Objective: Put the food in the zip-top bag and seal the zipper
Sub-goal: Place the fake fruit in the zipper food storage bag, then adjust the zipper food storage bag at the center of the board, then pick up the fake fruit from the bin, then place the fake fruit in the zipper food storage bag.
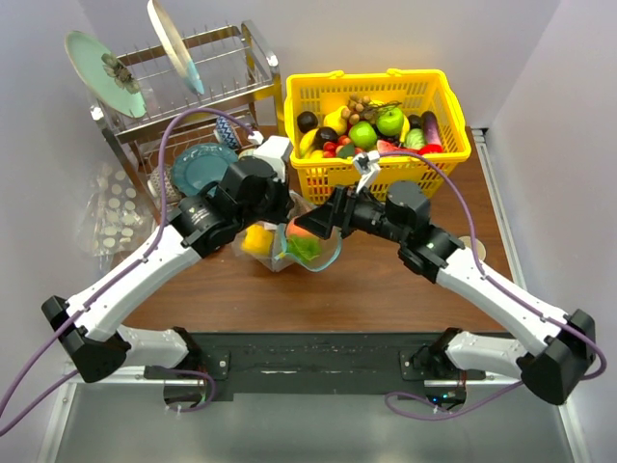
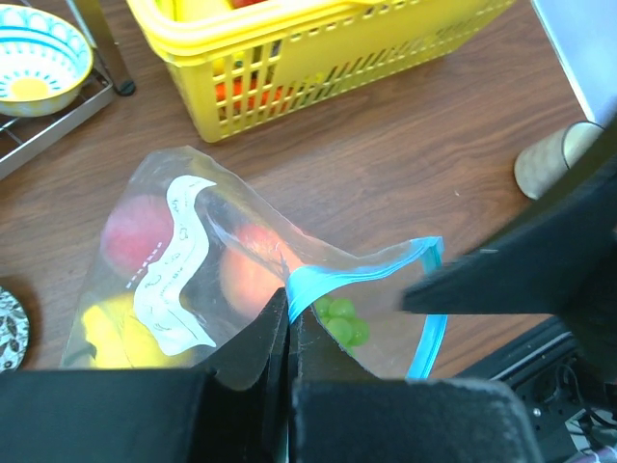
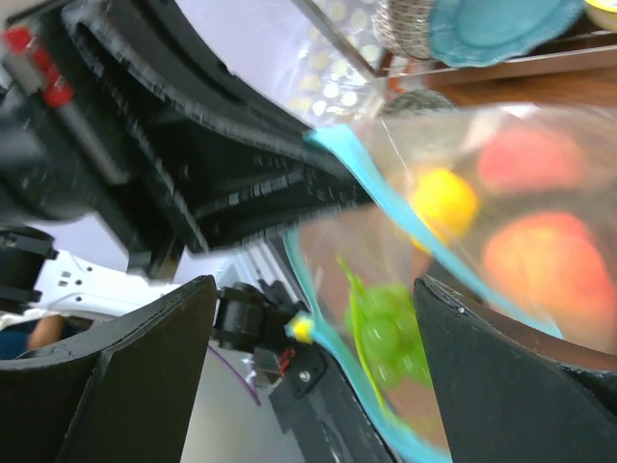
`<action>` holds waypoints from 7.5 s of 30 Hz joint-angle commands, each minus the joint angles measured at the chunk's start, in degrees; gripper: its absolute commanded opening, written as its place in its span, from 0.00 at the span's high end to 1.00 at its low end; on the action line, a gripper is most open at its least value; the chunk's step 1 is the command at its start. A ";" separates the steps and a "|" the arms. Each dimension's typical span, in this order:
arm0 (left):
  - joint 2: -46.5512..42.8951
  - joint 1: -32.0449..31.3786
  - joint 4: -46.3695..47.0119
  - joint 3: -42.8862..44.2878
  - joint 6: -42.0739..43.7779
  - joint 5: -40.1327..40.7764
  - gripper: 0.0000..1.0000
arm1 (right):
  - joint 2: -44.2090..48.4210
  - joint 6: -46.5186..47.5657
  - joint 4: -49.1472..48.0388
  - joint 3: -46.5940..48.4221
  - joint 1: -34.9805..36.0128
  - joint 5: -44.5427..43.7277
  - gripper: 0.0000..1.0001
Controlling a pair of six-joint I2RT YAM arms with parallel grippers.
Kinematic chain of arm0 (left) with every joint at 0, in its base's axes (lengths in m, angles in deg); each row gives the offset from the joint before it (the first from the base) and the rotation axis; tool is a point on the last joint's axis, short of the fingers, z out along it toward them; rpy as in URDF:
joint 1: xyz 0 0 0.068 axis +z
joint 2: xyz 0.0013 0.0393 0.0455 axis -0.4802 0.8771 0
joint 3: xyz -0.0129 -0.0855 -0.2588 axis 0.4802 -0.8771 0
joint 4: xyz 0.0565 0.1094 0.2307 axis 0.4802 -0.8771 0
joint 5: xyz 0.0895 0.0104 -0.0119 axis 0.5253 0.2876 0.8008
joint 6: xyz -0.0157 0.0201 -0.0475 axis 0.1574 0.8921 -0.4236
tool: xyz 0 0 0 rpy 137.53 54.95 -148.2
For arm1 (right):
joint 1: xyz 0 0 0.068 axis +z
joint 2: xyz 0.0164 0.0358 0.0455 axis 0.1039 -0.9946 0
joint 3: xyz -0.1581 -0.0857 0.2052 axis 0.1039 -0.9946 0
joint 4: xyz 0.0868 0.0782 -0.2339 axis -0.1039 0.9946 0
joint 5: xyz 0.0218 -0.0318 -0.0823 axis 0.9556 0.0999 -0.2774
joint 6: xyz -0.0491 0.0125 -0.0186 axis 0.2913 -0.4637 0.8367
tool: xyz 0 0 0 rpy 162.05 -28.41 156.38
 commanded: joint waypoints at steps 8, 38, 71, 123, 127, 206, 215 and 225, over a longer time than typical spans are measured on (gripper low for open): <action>-3.56 0.65 2.57 -1.62 -1.60 2.25 1.00 | 9.40 8.71 25.26 2.03 0.08 -13.59 0.21; -4.00 0.65 -1.90 -5.85 -4.33 -3.64 1.00 | 2.90 11.88 41.19 16.89 1.39 -21.07 1.00; -1.97 0.91 -8.17 -1.94 5.07 17.29 1.00 | -13.80 19.87 45.75 34.97 0.61 -19.13 0.21; -13.14 1.35 24.19 -30.19 15.45 12.27 1.00 | -60.66 22.16 52.79 80.06 -21.90 -10.69 0.99; -12.70 1.26 24.02 -30.10 15.45 12.36 1.00 | -57.32 22.07 52.88 81.21 -22.07 -11.66 1.00; 2.51 2.05 3.10 4.43 -2.04 -4.60 1.00 | -7.65 -9.92 4.19 19.79 -14.08 20.69 1.00; 4.35 2.05 2.66 6.56 -3.36 -7.68 1.00 | -6.34 -11.06 0.50 14.94 -12.50 19.63 1.00; 6.81 2.58 4.50 8.22 -4.15 -11.11 1.00 | -4.23 -10.98 -3.20 12.13 -11.26 19.28 1.00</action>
